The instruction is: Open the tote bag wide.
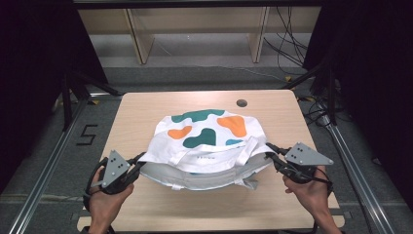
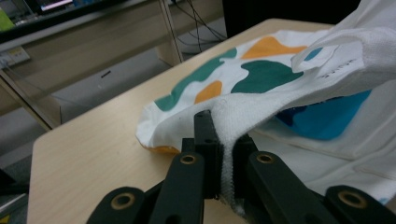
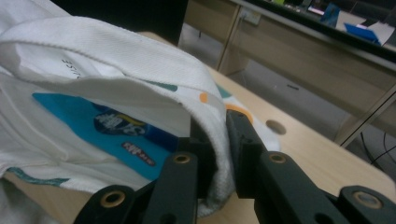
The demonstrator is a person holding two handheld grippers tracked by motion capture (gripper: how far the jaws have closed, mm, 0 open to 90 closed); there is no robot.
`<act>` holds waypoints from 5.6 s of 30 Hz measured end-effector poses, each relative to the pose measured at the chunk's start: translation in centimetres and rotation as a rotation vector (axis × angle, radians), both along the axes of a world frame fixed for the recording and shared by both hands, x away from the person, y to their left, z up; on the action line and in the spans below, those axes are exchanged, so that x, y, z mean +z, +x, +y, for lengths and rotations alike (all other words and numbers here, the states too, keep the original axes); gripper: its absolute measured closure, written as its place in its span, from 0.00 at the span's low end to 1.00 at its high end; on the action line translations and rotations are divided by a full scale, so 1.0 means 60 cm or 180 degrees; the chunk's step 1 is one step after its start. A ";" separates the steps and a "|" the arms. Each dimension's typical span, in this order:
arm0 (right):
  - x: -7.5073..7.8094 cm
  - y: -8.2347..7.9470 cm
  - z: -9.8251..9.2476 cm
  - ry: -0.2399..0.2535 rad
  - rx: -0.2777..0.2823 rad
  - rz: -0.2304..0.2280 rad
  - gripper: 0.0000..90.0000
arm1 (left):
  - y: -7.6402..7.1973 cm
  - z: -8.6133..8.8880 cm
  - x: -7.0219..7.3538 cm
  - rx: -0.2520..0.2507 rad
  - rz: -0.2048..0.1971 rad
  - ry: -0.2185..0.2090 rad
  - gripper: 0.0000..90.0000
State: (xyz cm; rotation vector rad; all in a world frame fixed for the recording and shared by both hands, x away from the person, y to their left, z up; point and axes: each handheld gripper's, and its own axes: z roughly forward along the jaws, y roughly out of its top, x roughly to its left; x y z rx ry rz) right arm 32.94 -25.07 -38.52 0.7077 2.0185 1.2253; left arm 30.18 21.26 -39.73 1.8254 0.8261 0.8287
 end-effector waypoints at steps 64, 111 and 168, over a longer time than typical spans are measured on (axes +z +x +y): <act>0.100 0.016 -0.006 -0.0111 -0.0284 -0.0570 0.92 | 0.054 -0.013 0.046 -0.0360 -0.0161 -0.0498 0.95; 0.114 0.145 0.027 -0.0129 -0.0405 -0.0250 0.92 | -0.002 -0.014 0.102 -0.0045 0.0495 -0.1511 0.27; 0.036 0.122 0.012 -0.0330 -0.0204 0.0250 0.93 | 0.072 -0.175 -0.146 -0.0585 0.0992 0.0112 0.94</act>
